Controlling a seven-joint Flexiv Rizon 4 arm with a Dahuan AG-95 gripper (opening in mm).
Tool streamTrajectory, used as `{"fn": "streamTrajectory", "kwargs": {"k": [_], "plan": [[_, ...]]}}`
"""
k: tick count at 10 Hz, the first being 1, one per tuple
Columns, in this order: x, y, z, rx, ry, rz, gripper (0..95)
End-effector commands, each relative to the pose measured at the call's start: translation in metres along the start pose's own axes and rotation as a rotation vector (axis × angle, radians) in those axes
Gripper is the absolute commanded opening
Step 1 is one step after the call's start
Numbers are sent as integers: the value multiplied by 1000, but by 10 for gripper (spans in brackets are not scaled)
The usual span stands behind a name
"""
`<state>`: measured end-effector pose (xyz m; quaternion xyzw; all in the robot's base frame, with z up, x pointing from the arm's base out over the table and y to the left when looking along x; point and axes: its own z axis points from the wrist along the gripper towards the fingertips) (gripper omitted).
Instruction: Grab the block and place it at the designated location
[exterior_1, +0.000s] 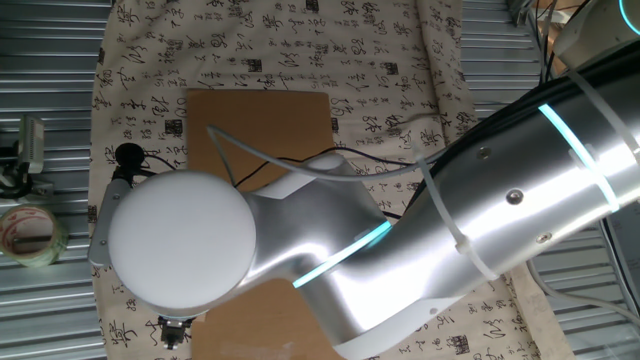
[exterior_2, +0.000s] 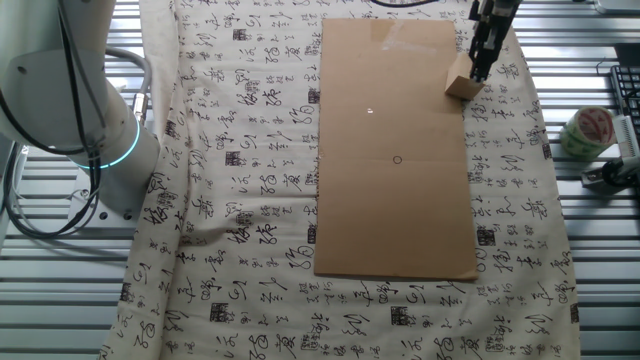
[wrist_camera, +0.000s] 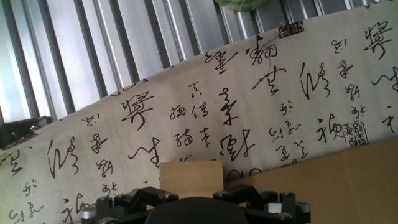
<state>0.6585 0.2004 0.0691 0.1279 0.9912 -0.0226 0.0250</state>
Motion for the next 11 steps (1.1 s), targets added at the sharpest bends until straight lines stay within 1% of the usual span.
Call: {"fn": "streamTrajectory", "kwargs": {"k": [1,11], "plan": [[0,0,2,0,0,0,950],[4,0,13,3,2,0,950]]}}
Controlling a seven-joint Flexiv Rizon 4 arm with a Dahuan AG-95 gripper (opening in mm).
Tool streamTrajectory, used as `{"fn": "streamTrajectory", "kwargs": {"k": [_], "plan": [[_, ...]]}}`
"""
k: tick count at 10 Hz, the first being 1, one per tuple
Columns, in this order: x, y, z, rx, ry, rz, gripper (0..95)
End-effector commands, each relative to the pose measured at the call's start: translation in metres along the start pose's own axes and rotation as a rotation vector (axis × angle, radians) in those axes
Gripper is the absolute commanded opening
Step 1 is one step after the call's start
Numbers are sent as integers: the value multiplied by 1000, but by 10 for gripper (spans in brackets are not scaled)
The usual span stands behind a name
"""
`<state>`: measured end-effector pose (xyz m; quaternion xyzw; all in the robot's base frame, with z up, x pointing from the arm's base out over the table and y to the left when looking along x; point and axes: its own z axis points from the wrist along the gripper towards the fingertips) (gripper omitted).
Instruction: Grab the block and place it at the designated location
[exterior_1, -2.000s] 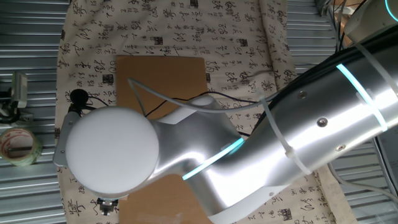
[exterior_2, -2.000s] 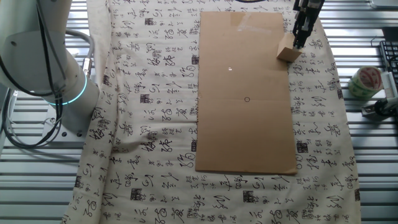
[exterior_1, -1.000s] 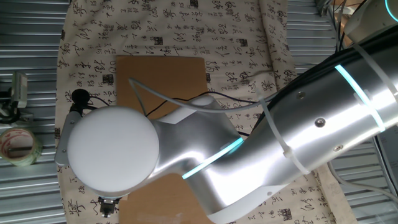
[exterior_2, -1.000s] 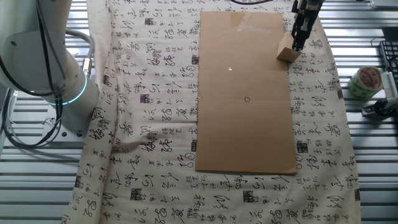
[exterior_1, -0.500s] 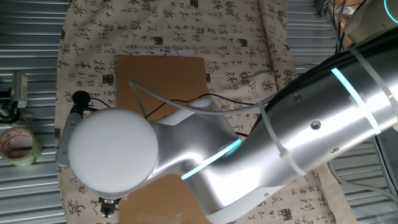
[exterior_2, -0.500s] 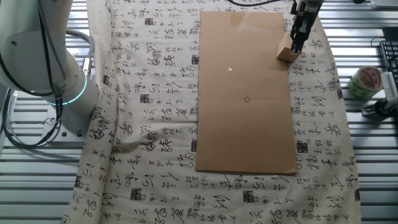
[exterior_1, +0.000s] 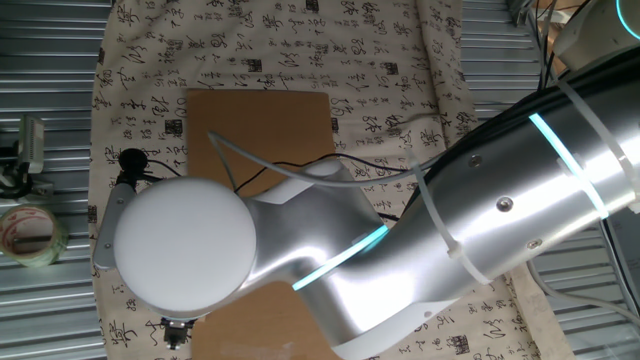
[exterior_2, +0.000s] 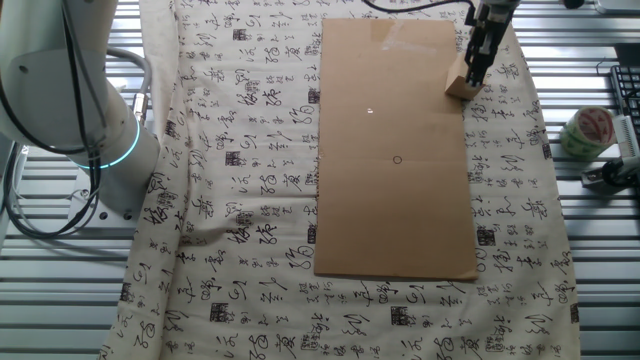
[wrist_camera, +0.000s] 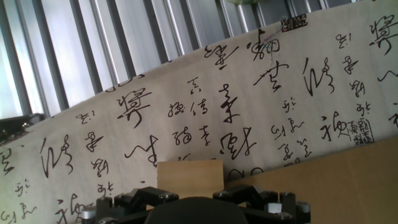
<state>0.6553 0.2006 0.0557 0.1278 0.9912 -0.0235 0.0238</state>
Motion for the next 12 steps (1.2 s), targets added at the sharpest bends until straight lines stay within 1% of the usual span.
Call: {"fn": "streamTrajectory", "kwargs": {"k": [1,6,10,12], "plan": [[0,0,0,0,1,0,950],[2,0,5,3,0,0,950],[3,2,5,4,7,0,950],[5,3,5,4,5,0,950]]}}
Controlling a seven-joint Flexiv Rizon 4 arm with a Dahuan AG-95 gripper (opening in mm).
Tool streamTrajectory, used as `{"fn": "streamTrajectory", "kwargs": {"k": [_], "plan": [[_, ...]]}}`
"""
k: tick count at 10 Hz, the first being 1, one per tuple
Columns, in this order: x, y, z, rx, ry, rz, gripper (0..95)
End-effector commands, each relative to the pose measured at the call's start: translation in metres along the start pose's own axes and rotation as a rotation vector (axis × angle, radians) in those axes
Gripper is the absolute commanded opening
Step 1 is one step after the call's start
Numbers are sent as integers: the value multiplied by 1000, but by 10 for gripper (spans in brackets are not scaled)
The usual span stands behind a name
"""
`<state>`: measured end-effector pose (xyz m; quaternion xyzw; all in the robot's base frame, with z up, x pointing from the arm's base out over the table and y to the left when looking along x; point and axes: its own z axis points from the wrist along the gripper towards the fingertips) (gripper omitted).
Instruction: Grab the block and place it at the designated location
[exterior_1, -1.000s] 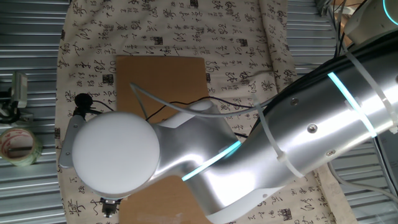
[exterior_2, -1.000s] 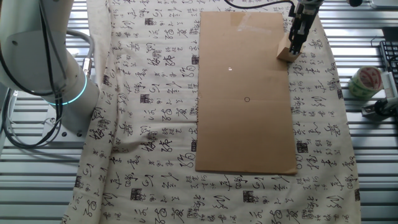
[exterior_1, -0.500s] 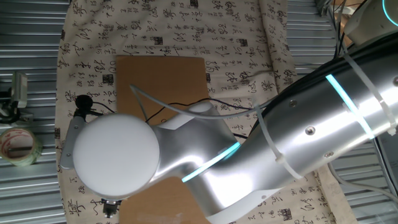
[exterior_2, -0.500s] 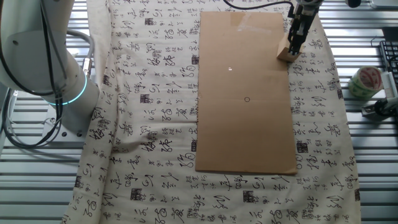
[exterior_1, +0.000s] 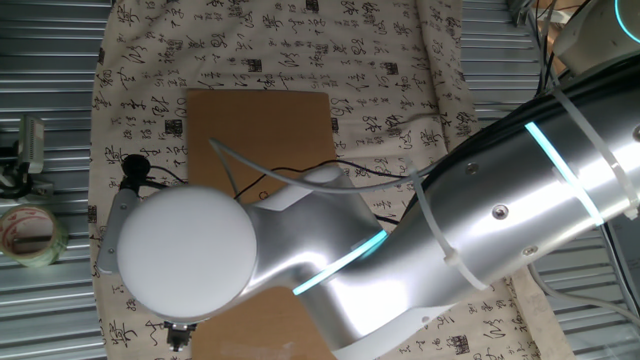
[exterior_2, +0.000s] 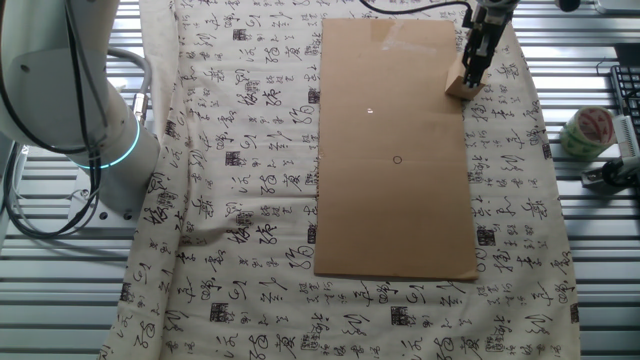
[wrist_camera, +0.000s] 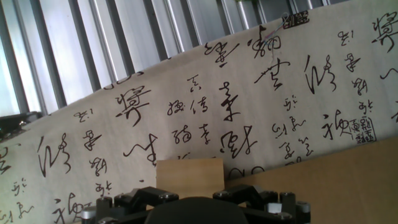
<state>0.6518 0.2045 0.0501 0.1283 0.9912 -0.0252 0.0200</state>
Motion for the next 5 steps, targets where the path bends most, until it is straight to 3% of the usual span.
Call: {"fn": "streamTrajectory", "kwargs": {"k": [1,5], "plan": [[0,-1,0,-1,0,-1,950],[2,1,1,-5,0,-2,950]]}}
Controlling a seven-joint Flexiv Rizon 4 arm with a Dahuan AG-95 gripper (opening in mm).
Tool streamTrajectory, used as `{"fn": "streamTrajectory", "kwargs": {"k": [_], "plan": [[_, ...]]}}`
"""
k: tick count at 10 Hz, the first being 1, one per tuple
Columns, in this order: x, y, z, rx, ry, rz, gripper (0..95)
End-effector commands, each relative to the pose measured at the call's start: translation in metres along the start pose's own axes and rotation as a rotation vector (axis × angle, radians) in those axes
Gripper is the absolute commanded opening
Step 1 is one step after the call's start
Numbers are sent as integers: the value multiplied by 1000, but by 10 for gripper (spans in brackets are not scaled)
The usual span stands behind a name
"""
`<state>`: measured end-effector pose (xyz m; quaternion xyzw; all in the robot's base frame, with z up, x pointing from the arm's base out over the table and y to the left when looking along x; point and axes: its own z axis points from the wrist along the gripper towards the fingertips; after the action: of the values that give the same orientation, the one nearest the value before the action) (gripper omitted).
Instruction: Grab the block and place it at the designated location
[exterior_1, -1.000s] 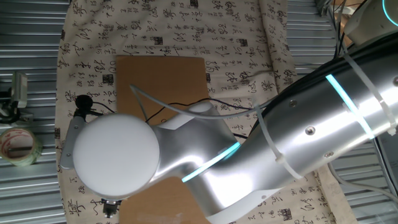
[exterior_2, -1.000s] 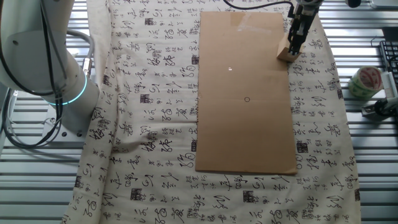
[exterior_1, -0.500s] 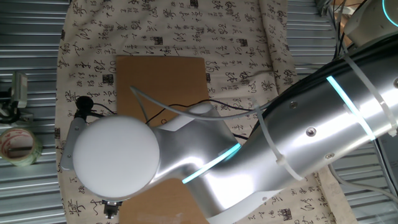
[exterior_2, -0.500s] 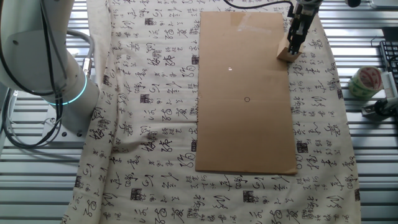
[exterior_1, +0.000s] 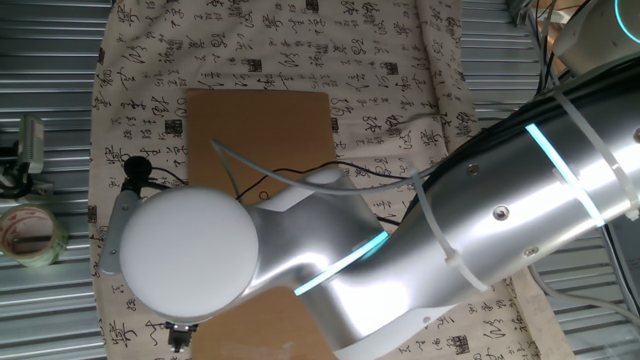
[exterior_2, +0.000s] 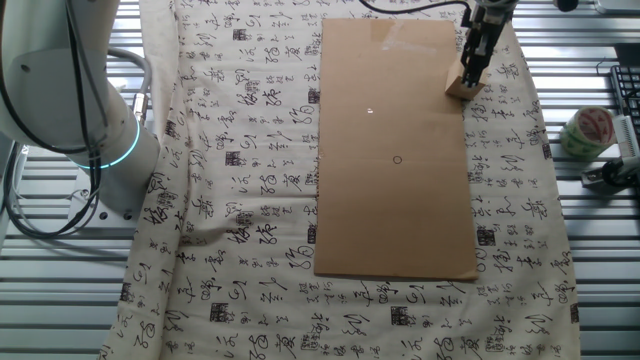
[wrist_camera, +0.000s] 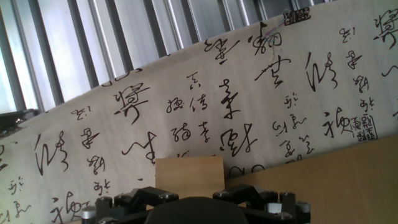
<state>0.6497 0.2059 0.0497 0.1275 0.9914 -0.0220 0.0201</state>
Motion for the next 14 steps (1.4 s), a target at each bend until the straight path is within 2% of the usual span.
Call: {"fn": "streamTrajectory", "kwargs": {"k": [1,6,7,14], "plan": [[0,-1,1,1,-1,0,950],[-1,-2,1,0,-1,-2,950],[-1,-2,1,1,-2,-3,760],[-1,-1,0,-1,-4,-2,760]]}}
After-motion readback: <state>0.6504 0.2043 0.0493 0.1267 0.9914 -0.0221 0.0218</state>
